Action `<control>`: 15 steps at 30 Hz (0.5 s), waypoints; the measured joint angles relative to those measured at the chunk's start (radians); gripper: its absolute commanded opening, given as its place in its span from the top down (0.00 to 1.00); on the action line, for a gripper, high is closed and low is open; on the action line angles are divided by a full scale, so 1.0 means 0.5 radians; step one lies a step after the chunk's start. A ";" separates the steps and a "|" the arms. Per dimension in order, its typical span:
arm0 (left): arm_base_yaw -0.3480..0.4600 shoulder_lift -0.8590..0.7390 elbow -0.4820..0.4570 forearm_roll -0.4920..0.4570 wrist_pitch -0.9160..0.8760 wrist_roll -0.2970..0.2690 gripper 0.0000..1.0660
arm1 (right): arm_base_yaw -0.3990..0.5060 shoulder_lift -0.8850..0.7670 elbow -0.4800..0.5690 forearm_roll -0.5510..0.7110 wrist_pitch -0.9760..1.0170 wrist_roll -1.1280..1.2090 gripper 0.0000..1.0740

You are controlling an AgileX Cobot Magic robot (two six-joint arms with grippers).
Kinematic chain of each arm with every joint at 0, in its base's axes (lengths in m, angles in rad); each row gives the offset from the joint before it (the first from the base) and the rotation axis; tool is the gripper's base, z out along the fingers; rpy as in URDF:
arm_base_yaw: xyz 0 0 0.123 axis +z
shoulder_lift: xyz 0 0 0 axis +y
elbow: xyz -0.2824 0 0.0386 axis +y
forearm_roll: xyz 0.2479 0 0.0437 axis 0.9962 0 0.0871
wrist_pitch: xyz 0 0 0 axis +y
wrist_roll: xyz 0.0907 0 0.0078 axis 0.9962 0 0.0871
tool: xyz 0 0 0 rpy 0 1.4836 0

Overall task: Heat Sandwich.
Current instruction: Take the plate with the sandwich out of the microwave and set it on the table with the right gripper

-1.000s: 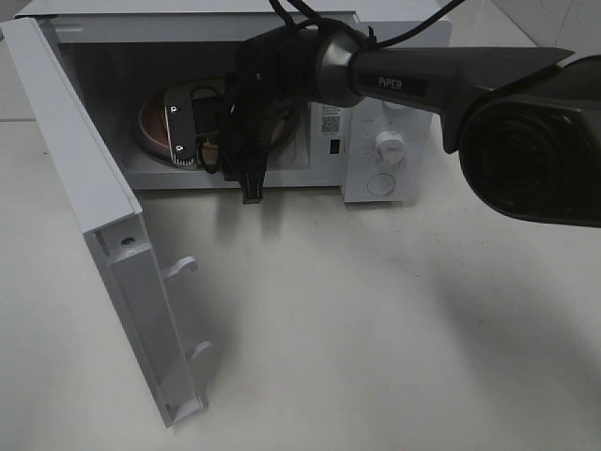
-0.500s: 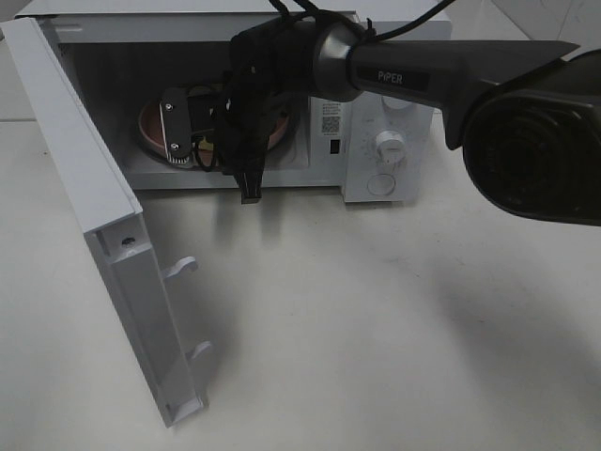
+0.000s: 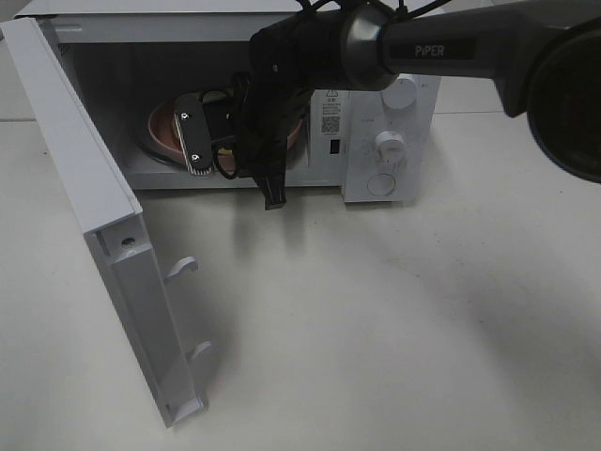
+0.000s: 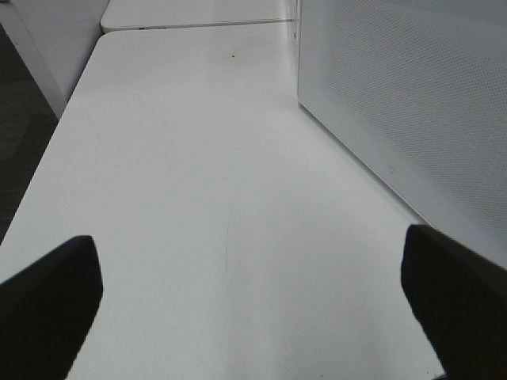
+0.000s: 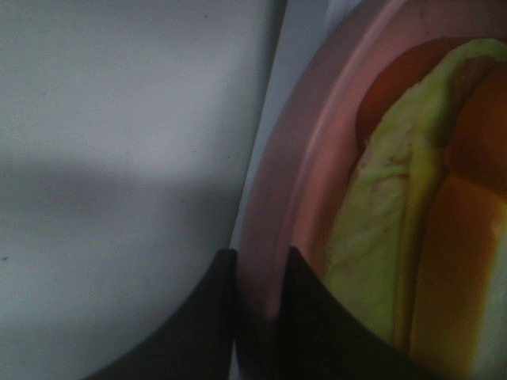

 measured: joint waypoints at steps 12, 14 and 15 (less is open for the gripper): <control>0.000 0.000 0.000 0.000 0.000 0.000 0.09 | 0.000 -0.284 0.468 0.026 -0.230 -0.224 1.00; 0.000 0.000 0.000 0.000 0.000 0.000 0.09 | 0.000 -0.314 0.544 0.032 -0.270 -0.266 1.00; 0.000 0.000 0.000 0.000 0.000 0.000 0.09 | 0.000 -0.350 0.608 0.038 -0.308 -0.300 1.00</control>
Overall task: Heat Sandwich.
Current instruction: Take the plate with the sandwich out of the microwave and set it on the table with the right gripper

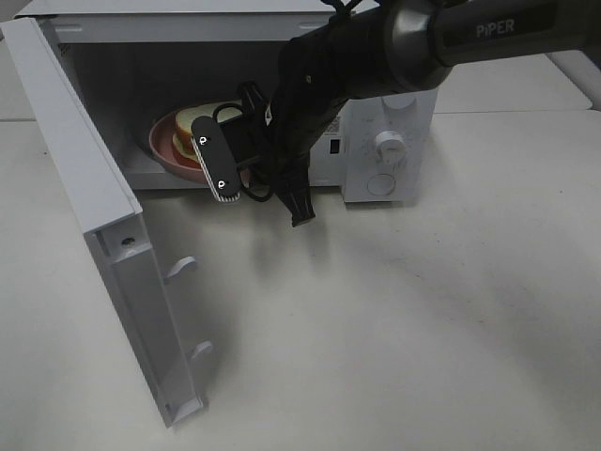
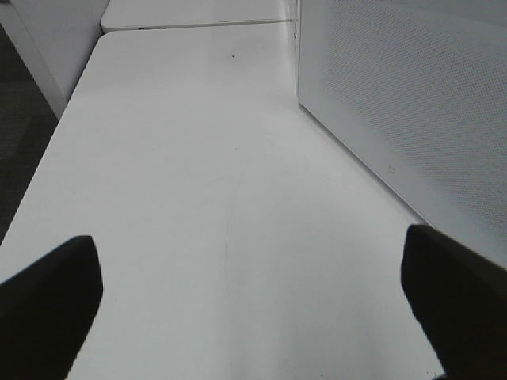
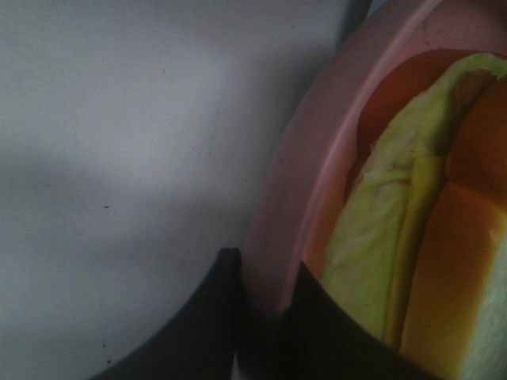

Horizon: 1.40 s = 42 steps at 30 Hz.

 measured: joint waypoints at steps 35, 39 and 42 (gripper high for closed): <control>0.000 0.000 0.000 0.000 0.000 0.000 0.09 | 0.004 -0.788 1.240 -0.210 -0.874 -0.116 1.00; 0.000 0.000 0.000 0.000 0.000 0.000 0.09 | 0.004 -0.888 1.348 -0.210 -0.880 -0.112 1.00; 0.000 0.000 0.000 0.000 0.000 0.000 0.09 | 0.002 -0.984 1.458 -0.210 -0.880 -0.086 1.00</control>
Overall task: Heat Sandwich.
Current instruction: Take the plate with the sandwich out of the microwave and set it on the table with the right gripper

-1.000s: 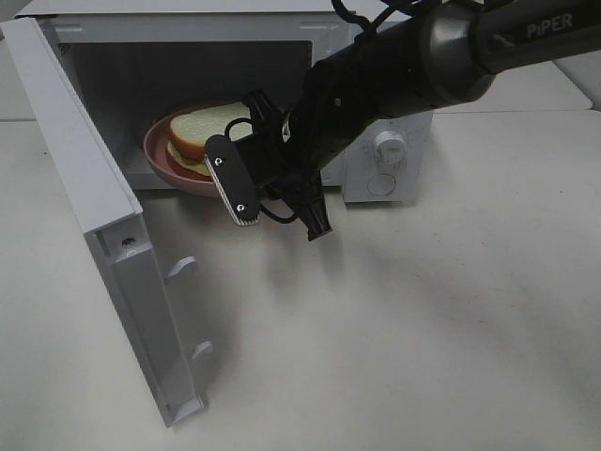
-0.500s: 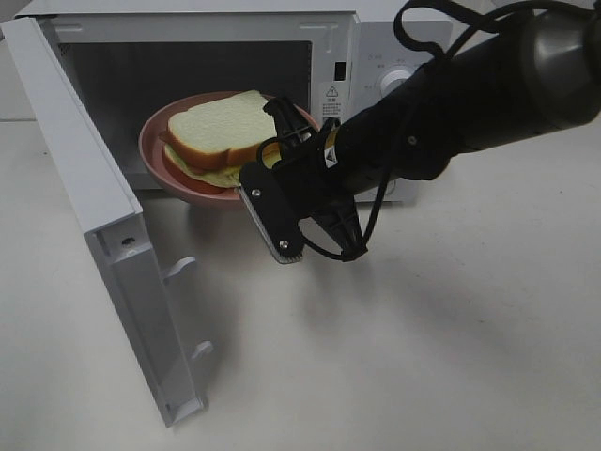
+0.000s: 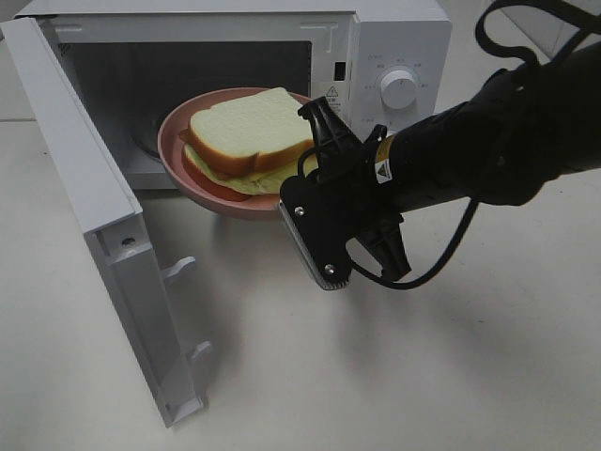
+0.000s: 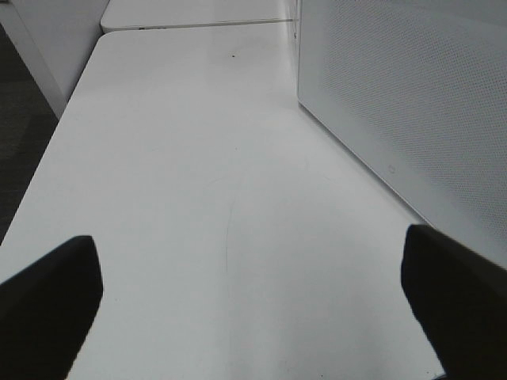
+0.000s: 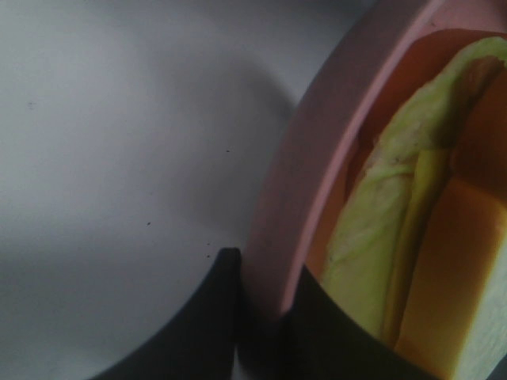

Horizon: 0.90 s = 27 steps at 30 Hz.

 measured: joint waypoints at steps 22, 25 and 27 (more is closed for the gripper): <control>0.000 0.000 0.000 0.000 0.000 0.000 0.09 | -0.002 -0.642 0.514 0.000 0.268 0.028 1.00; 0.000 0.000 0.000 0.000 0.000 0.000 0.09 | -0.002 -0.798 0.606 0.002 0.344 0.046 1.00; 0.000 0.000 0.000 0.000 0.000 0.000 0.09 | -0.002 -0.830 0.622 0.002 0.370 0.052 1.00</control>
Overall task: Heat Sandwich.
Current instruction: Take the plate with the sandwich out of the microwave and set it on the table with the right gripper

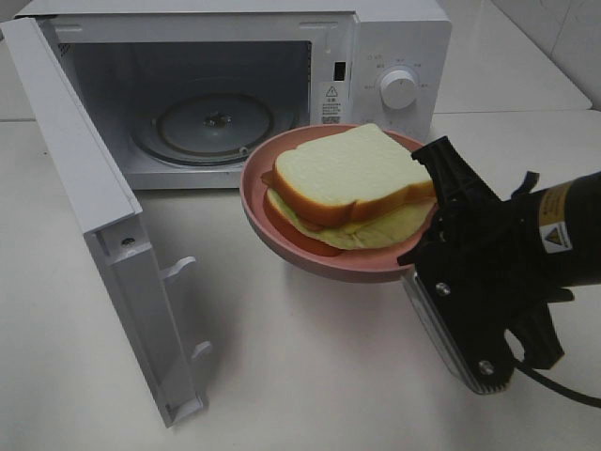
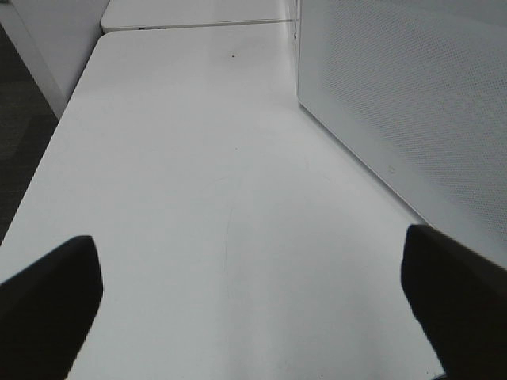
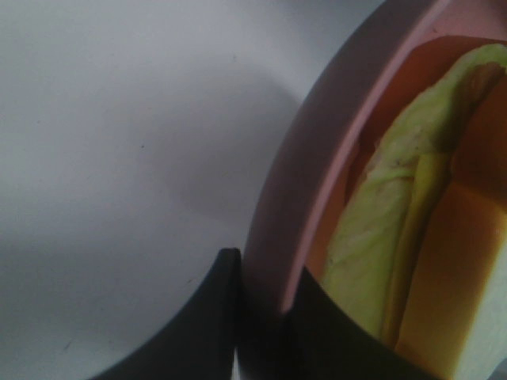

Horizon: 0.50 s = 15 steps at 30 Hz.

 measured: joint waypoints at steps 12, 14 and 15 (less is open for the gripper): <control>0.000 0.000 0.000 0.000 0.000 0.000 0.09 | 0.000 -0.516 0.238 -0.114 0.388 0.200 1.00; 0.000 0.000 0.000 0.000 0.000 0.000 0.09 | 0.000 -0.624 0.264 -0.182 0.474 0.284 1.00; 0.000 0.000 0.000 0.000 0.000 0.000 0.09 | 0.000 -0.624 0.264 -0.182 0.474 0.284 1.00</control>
